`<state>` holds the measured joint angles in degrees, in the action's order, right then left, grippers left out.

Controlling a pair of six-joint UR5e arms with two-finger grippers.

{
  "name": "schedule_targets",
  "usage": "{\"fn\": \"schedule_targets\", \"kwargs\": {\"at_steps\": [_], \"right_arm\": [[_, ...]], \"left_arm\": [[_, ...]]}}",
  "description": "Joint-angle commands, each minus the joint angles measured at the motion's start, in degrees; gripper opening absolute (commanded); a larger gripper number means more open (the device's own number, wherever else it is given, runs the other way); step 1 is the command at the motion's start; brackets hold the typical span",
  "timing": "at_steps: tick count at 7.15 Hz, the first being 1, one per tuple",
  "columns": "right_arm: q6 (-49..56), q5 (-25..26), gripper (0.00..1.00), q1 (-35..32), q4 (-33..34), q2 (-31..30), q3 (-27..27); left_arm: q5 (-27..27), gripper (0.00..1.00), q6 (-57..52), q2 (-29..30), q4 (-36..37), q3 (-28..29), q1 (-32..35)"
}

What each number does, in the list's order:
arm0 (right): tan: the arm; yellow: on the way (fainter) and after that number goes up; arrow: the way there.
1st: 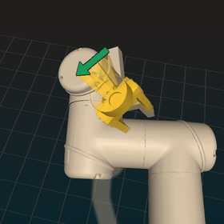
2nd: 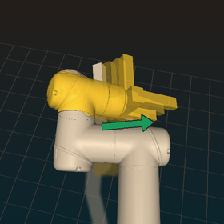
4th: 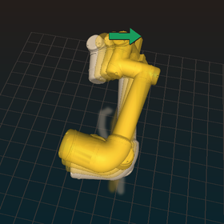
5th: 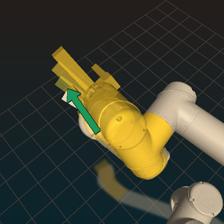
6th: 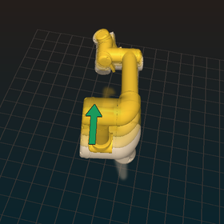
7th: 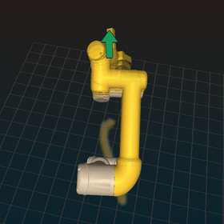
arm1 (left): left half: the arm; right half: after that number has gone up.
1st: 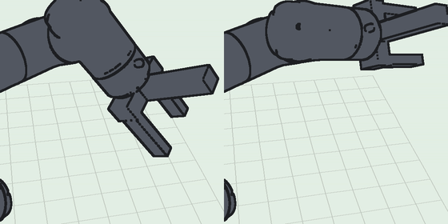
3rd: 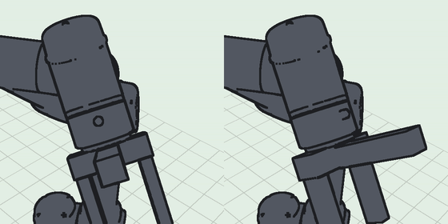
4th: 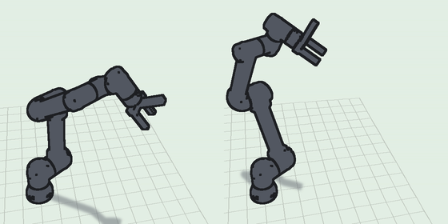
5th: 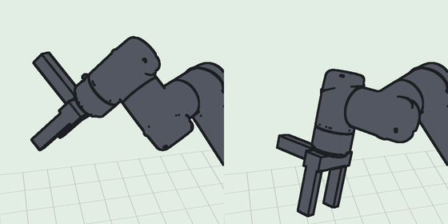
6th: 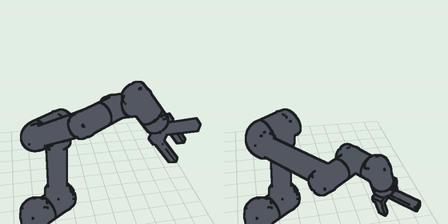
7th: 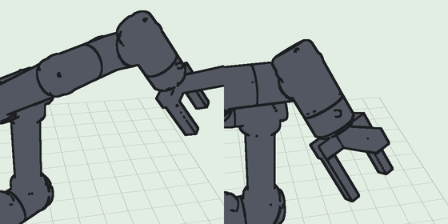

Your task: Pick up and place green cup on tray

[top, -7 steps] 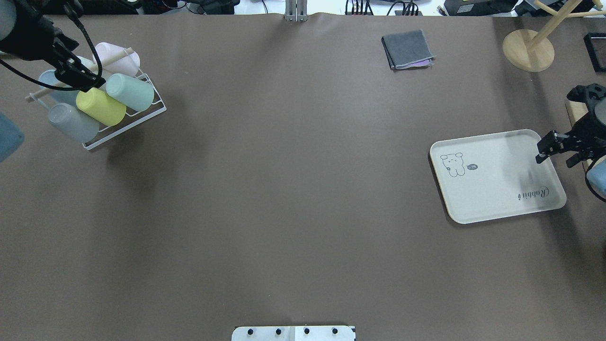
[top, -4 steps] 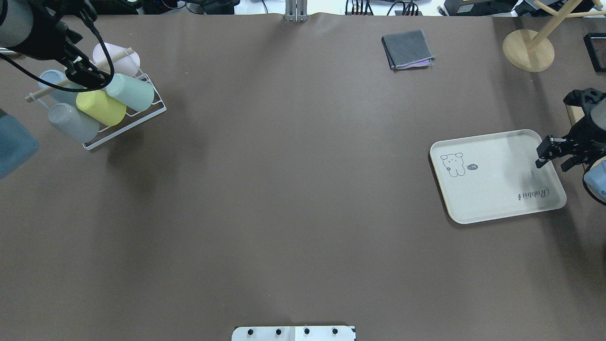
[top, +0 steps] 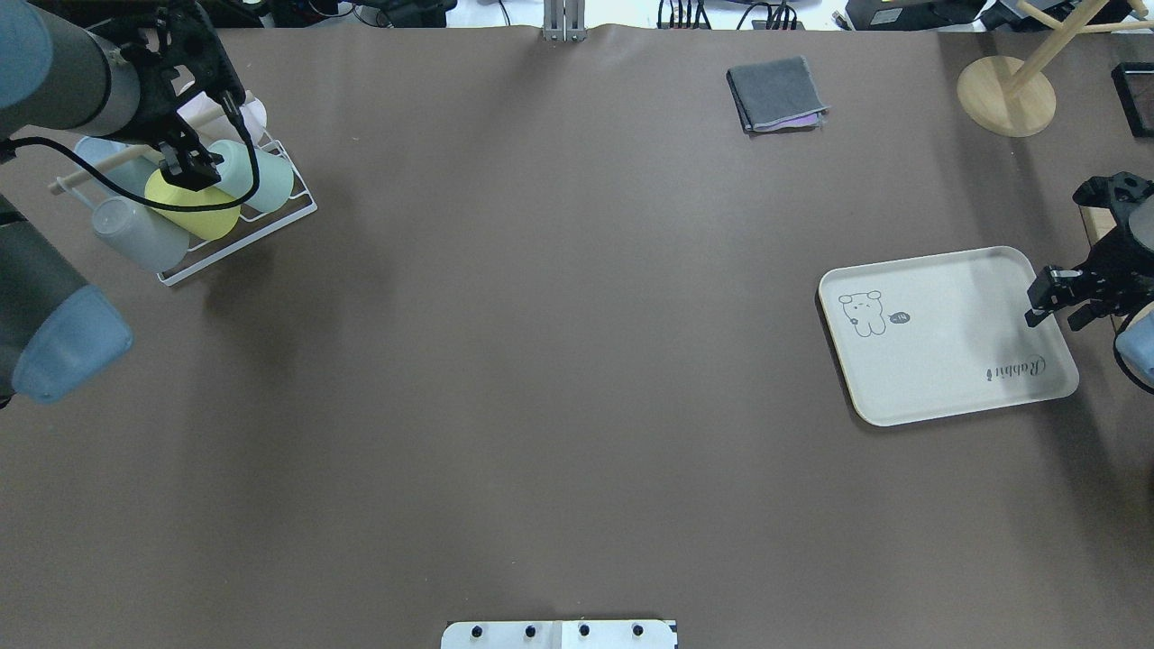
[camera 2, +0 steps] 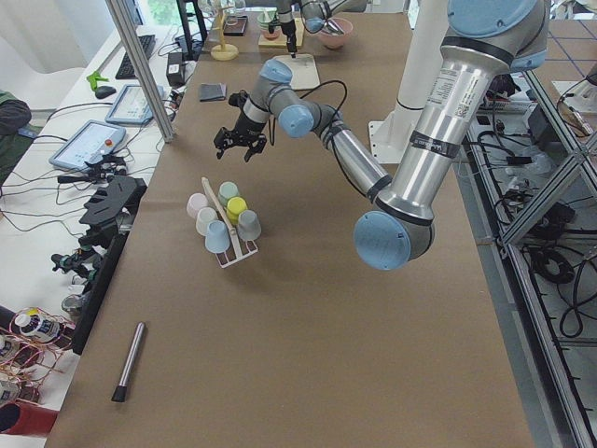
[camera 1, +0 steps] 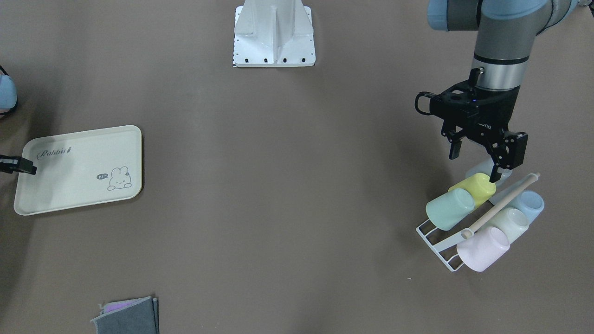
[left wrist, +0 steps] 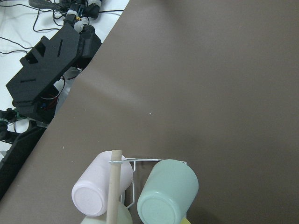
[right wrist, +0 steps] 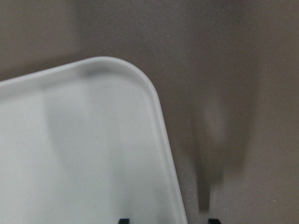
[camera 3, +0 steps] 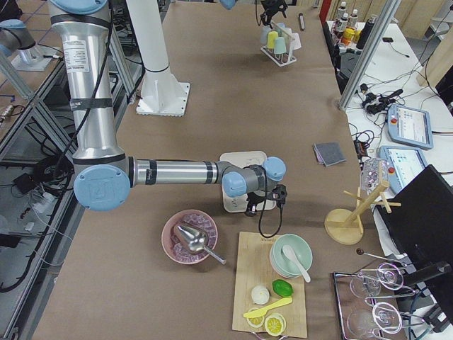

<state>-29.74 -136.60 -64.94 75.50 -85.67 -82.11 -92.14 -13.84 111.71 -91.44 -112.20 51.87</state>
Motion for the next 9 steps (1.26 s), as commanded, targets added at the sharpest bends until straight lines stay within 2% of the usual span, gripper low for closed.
{"fn": "schedule_targets", "kwargs": {"at_steps": [1,2,3,4,5,7,8,9], "right_arm": [[2.7,-0.3,0.65,0.0,-0.2,-0.9,0.2],[2.7,-0.3,0.64,0.0,-0.8,-1.0,0.4],[2.7,-0.3,0.54,0.1,-0.8,-0.9,0.7],[2.8,-0.3,0.51,0.1,-0.8,-0.9,0.8],[2.8,-0.3,0.49,0.1,-0.8,-0.9,0.8],[2.8,-0.3,0.47,0.1,-3.3,-0.7,2.8],[2.7,-0.4,0.28,0.1,-5.2,-0.8,3.6],[2.8,-1.0,0.0,0.1,-5.3,-0.3,3.4]], "left_arm": [[13.2,0.98,-6.3,0.3,2.8,0.7,-2.9],[20.0,0.98,-9.4,0.6,2.8,1.7,-5.3],[25.6,0.98,-14.8,1.0,2.7,3.8,-8.2],[31.3,0.98,-19.2,1.7,2.8,4.3,-11.0],[34.5,0.98,-24.1,1.8,5.7,4.2,-13.1],[46.9,0.98,-28.9,0.4,6.5,5.2,-18.6],[52.2,0.98,-32.0,0.1,7.1,6.1,-20.7],[55.5,0.98,-32.1,-0.9,7.4,7.3,-22.1]]}}
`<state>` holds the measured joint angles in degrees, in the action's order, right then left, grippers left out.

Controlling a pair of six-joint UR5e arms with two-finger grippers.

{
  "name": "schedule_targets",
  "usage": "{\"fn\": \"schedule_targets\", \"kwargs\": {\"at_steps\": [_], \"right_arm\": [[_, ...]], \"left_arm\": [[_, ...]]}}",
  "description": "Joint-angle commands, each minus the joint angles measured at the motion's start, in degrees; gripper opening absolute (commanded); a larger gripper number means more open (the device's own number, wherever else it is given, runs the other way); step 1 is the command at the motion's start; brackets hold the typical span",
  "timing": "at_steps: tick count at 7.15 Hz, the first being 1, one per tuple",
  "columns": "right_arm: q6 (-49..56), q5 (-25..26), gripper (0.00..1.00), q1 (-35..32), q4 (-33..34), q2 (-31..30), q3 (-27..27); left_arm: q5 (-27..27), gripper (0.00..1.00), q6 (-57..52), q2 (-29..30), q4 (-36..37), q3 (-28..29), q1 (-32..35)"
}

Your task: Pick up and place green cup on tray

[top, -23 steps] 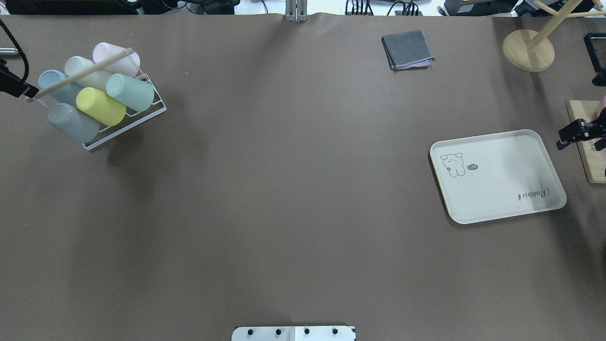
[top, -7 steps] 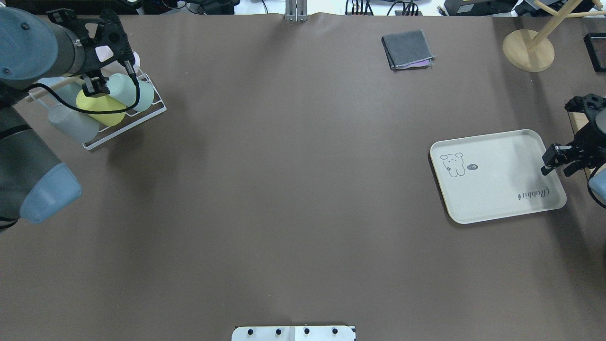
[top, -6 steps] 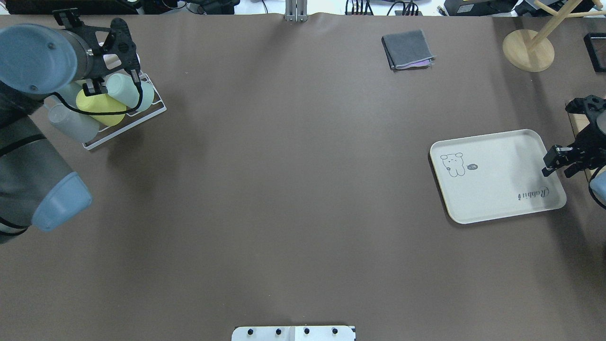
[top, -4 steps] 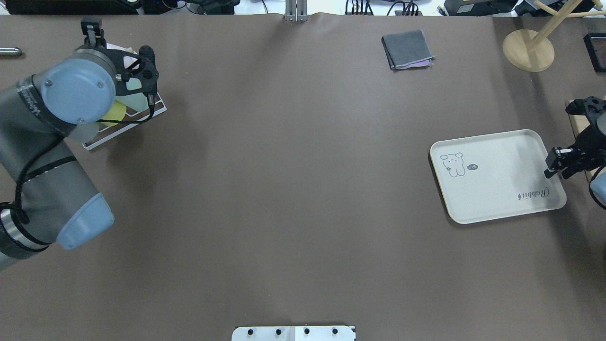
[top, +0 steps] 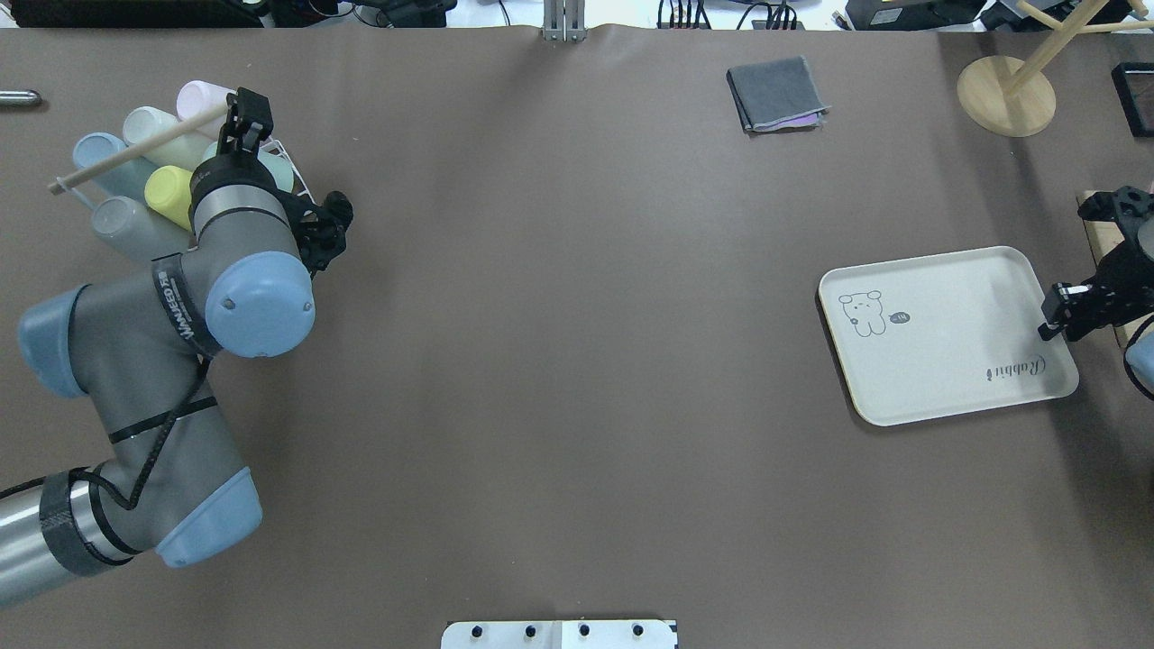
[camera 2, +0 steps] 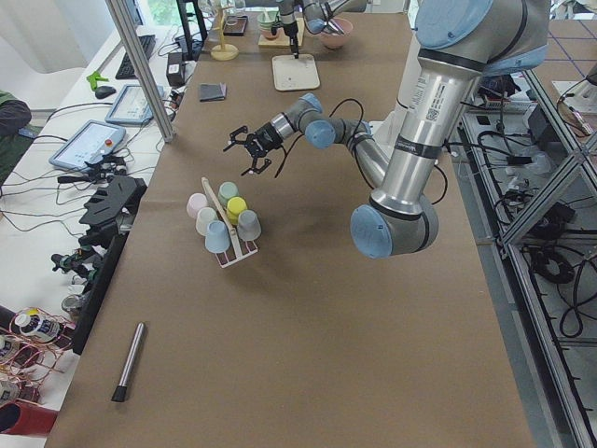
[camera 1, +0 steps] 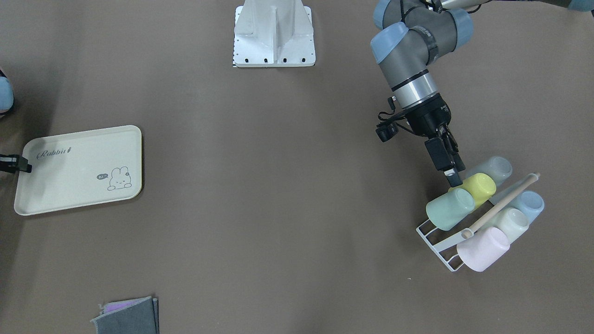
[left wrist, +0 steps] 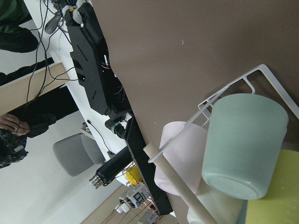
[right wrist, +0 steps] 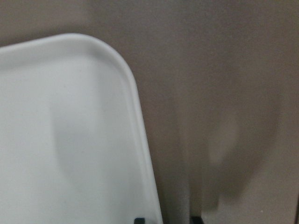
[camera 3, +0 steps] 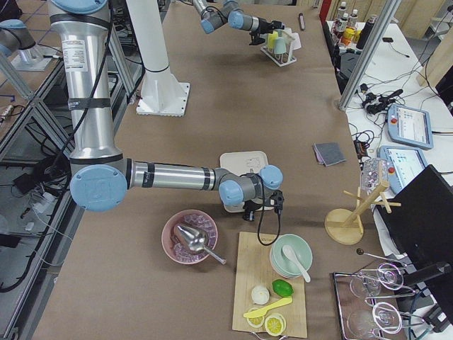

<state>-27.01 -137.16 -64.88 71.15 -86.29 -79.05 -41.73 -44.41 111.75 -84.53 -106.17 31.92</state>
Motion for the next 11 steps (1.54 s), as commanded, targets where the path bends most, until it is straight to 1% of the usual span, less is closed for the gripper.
{"fn": "schedule_targets", "kwargs": {"at_steps": [1,2,3,4,5,6,7,8,9,10,11], "right_arm": [[0.1,-2.0,0.0,0.0,-1.0,0.2,-0.2],[0.3,-2.1,0.0,-0.1,-1.1,0.2,-0.2],[0.3,-2.4,0.0,-0.1,-1.0,0.3,-0.7],[0.1,-5.1,0.0,-0.9,-0.4,0.3,-2.5],[0.1,-6.0,0.0,-2.2,-0.1,0.1,-6.4],[-0.6,-6.4,0.0,-1.7,1.9,-0.4,-12.2],[-1.5,-7.3,0.0,1.2,8.6,1.1,-17.8],[-5.3,-7.6,0.0,3.1,9.3,4.7,-19.1],[-12.7,-7.4,0.0,7.7,9.4,8.6,-21.0],[-18.7,-7.0,0.0,13.1,8.9,12.9,-20.4],[-23.4,-6.1,0.0,15.9,8.9,17.1,-19.7]], "left_arm": [[7.6,0.99,-1.6,-1.0,1.9,2.4,-2.8],[8.0,0.98,-1.5,-1.1,2.1,3.7,-3.0],[8.0,0.98,-1.1,-0.7,1.8,6.2,-3.2],[9.4,0.98,-1.1,-0.3,1.8,7.9,-3.9],[10.0,0.98,-1.0,-0.2,1.2,9.6,-4.3],[10.0,0.98,-1.0,-0.2,1.1,10.2,-4.3],[10.0,0.98,-0.9,0.2,1.0,11.5,-4.3],[9.9,0.98,-1.1,0.8,1.0,12.2,-4.4],[10.0,0.98,-1.1,2.5,1.0,14.5,-4.4],[10.0,0.98,-1.1,4.2,1.0,16.9,-4.4],[10.1,0.98,-1.0,4.4,0.1,18.0,-4.0]]}}
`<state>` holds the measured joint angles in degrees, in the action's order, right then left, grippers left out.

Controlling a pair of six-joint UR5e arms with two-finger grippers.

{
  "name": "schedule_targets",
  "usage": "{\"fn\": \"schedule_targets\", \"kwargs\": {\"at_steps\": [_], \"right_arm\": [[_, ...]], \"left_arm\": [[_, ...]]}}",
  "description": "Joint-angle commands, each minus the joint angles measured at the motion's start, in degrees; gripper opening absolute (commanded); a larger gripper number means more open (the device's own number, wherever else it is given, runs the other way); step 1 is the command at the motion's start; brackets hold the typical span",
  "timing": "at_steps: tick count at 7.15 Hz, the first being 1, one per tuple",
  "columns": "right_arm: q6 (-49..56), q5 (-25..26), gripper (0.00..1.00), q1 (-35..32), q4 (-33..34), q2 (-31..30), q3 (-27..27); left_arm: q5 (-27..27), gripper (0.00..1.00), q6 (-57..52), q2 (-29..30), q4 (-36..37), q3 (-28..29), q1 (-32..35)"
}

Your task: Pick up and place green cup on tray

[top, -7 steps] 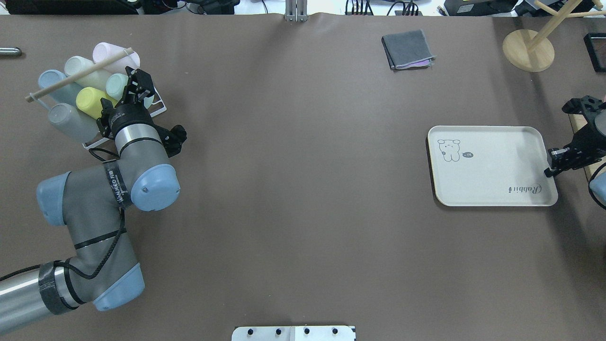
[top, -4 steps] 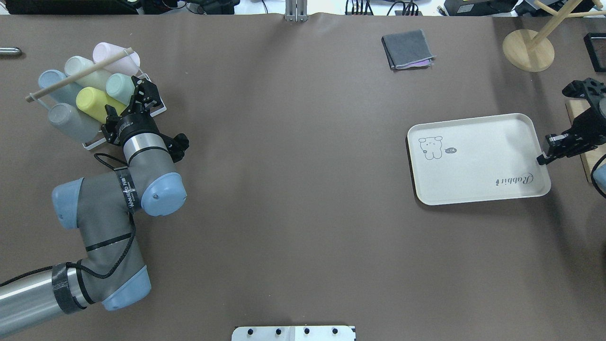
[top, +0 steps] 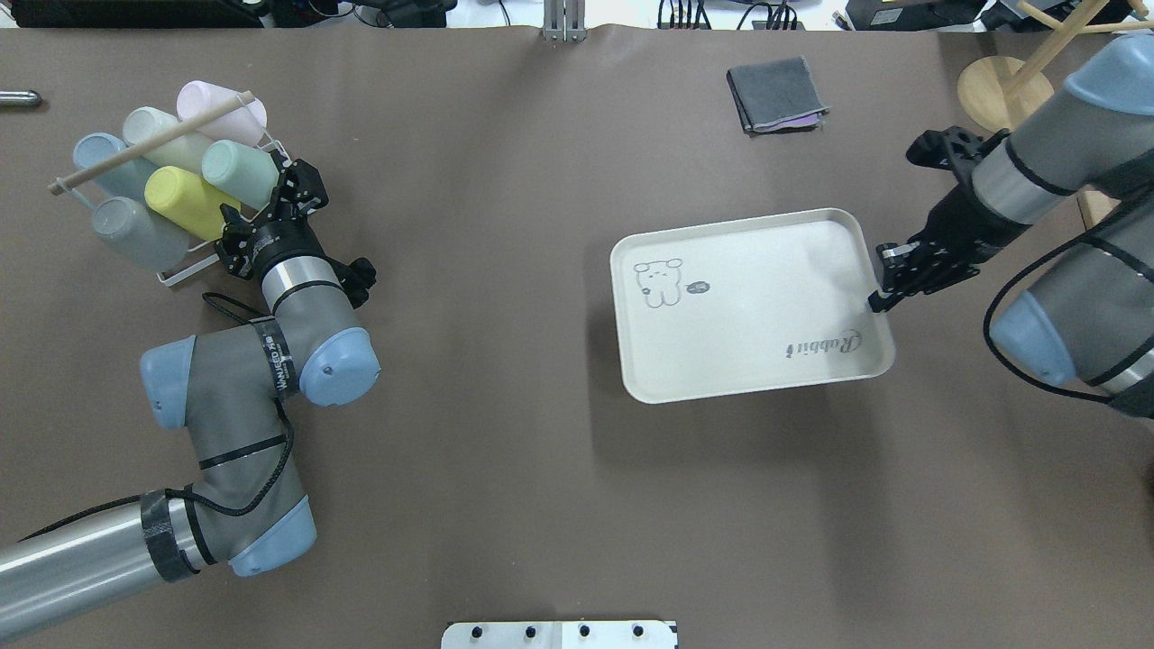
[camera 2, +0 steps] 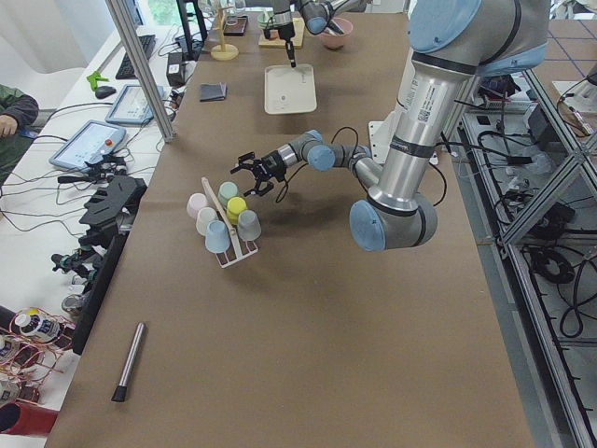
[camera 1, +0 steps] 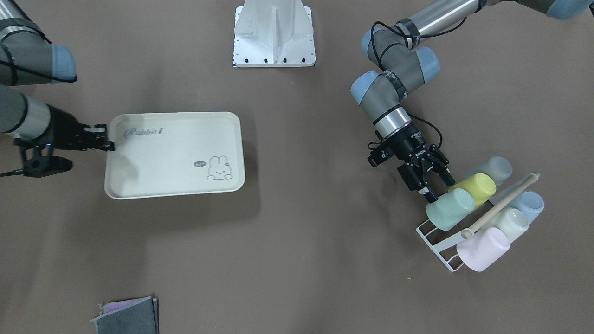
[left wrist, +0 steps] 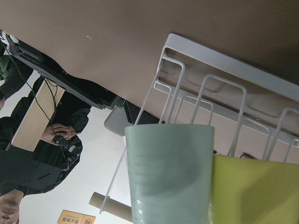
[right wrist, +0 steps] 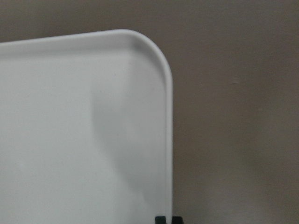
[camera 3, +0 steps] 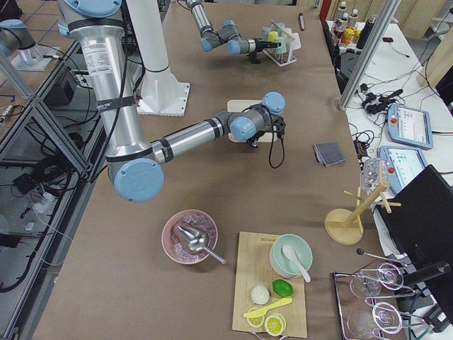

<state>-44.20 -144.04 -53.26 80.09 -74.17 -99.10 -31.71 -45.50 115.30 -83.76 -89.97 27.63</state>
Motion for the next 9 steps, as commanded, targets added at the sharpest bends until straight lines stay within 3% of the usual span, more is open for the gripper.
{"fn": "schedule_targets", "kwargs": {"at_steps": [1,4,7,9], "right_arm": [[-7.8,2.3,0.0,6.2,-0.1,6.8,0.7],[-11.7,8.3,0.0,12.0,-0.9,9.5,1.2],[-18.5,11.1,0.0,14.9,-12.6,12.1,8.8],[-20.3,12.5,0.0,16.3,-12.6,13.2,8.9]], "left_arm": [[0.4,0.98,-0.3,0.6,-4.3,4.2,0.8],[1.2,0.98,-0.4,0.5,-6.1,5.8,2.0],[1.2,0.98,-0.2,0.9,-6.2,8.0,1.8],[1.2,0.98,0.0,1.7,-6.2,9.7,1.6]]}}
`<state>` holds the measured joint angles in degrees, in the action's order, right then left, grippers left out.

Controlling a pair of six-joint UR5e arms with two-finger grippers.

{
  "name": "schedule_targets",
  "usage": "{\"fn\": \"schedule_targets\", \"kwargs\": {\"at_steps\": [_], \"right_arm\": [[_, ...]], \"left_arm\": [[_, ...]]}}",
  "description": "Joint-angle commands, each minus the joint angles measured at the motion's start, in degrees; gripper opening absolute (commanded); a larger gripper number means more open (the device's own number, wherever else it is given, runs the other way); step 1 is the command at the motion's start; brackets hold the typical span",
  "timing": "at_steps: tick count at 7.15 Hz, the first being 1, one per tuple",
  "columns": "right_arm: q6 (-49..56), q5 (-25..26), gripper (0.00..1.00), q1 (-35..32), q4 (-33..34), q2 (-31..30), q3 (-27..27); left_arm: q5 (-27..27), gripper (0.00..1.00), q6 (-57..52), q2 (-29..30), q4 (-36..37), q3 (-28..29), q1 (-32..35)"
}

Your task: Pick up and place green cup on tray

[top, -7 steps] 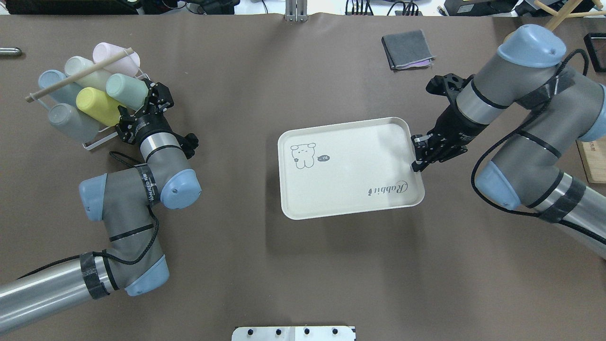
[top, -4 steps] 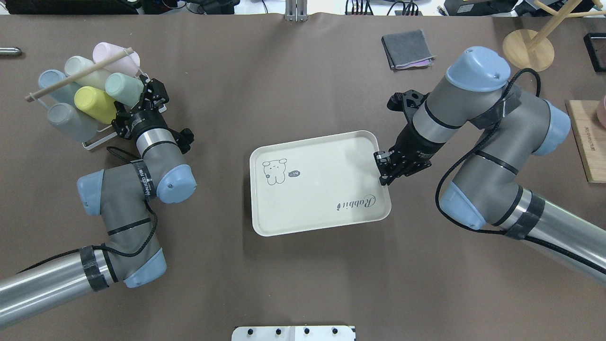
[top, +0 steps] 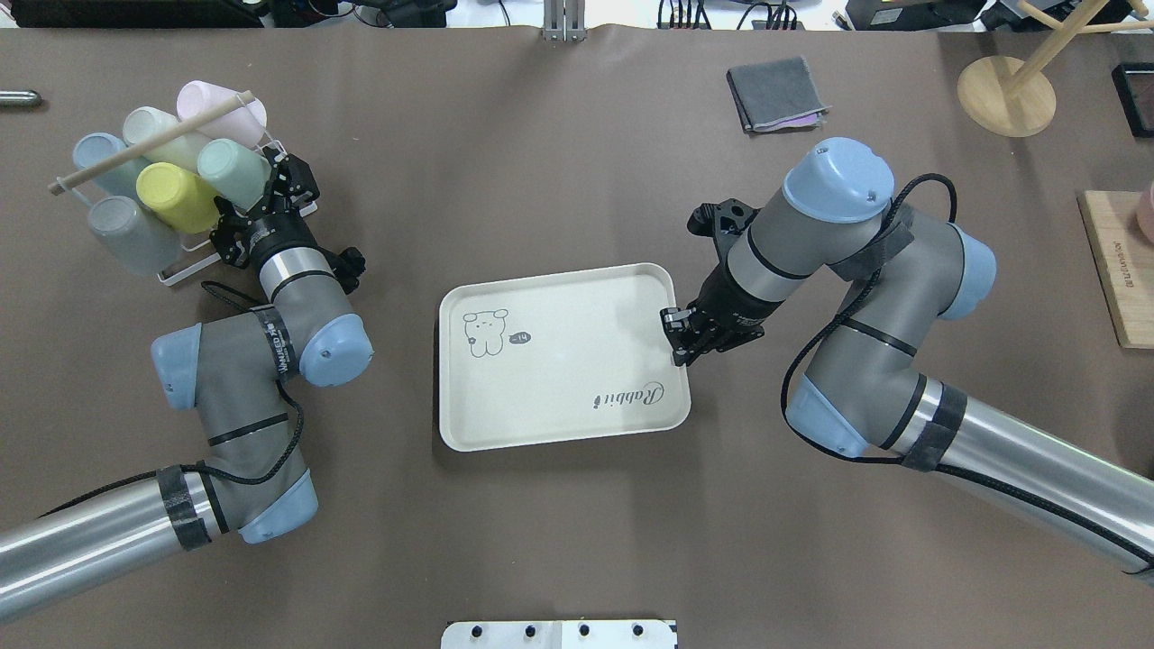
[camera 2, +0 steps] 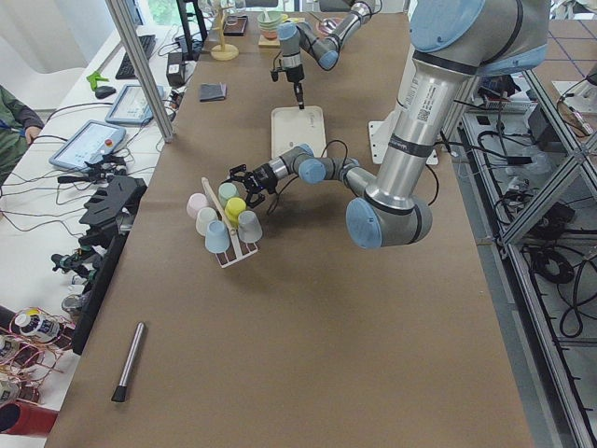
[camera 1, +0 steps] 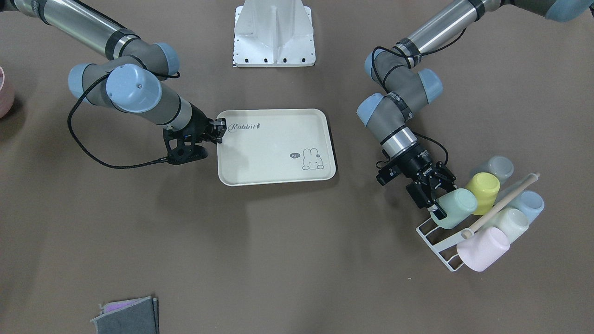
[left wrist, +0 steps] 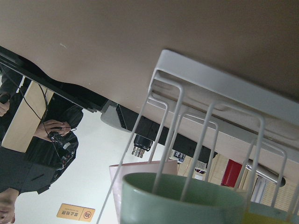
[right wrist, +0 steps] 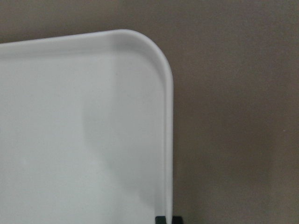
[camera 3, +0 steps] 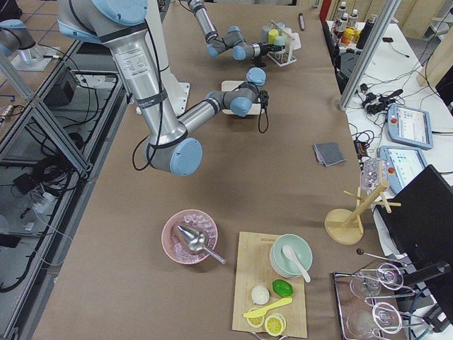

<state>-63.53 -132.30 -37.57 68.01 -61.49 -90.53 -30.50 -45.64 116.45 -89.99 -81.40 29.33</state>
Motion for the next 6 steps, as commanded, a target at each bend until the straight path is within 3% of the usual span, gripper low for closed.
{"fn": "schedule_targets", "kwargs": {"at_steps": [1,6], "right_arm": [[-3.3,0.9,0.0,1.1,-0.6,0.8,0.4],[-7.2,1.6,0.0,2.1,-1.0,1.0,0.3]], "left_arm": [[0.0,0.98,0.2,0.9,0.0,1.7,-0.1],[1.6,0.95,0.3,1.8,-0.1,3.7,-0.2]]}}
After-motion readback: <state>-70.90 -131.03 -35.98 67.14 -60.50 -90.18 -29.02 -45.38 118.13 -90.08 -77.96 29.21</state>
